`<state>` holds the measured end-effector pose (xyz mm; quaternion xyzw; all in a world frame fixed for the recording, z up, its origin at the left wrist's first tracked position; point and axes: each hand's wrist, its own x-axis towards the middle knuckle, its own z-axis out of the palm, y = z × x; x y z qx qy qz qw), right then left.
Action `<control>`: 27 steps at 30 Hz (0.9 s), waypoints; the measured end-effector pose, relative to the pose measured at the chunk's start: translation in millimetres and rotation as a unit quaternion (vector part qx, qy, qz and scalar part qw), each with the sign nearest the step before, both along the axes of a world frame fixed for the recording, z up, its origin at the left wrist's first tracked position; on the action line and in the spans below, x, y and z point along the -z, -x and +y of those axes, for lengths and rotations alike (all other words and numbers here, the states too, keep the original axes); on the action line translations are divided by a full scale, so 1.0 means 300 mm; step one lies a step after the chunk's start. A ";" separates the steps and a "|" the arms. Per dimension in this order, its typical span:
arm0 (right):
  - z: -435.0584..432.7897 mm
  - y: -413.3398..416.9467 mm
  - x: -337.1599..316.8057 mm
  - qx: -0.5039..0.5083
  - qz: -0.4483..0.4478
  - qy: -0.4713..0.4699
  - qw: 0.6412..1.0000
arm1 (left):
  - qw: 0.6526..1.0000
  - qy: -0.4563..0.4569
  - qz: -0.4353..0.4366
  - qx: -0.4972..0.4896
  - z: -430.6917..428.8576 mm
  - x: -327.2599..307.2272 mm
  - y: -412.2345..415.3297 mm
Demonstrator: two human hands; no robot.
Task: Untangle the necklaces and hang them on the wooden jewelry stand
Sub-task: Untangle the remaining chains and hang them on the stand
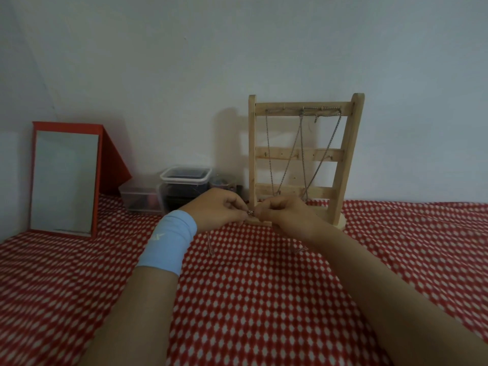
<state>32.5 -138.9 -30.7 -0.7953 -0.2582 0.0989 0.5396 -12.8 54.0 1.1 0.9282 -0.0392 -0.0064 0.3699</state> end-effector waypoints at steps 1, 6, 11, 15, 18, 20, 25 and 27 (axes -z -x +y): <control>0.003 0.004 0.000 0.016 0.011 -0.019 1.000 | 1.000 0.010 -0.006 0.002 0.001 0.002 -0.001; 0.016 0.004 0.004 0.036 0.040 -0.078 0.996 | 0.996 0.074 -0.054 -0.010 -0.005 0.013 -0.008; 0.005 0.004 -0.012 0.021 0.022 -0.073 0.997 | 0.988 0.130 -0.077 -0.039 -0.015 0.005 -0.005; 0.006 -0.007 -0.010 0.051 -0.035 -0.042 0.997 | 0.989 0.122 -0.068 -0.045 -0.024 -0.005 -0.001; 0.004 -0.012 -0.012 0.063 -0.046 -0.018 0.997 | 0.992 0.098 -0.059 -0.047 -0.029 -0.004 -0.003; 0.001 -0.014 -0.011 0.060 -0.055 0.004 0.997 | 0.993 0.086 -0.056 -0.051 -0.032 -0.003 -0.007; 0.010 -0.012 -0.021 0.066 -0.087 0.058 0.992 | 0.999 0.039 -0.011 -0.027 -0.040 -0.005 -0.010; 0.005 -0.014 -0.028 0.070 -0.072 0.071 0.992 | 0.999 0.030 0.006 -0.011 -0.045 -0.008 -0.008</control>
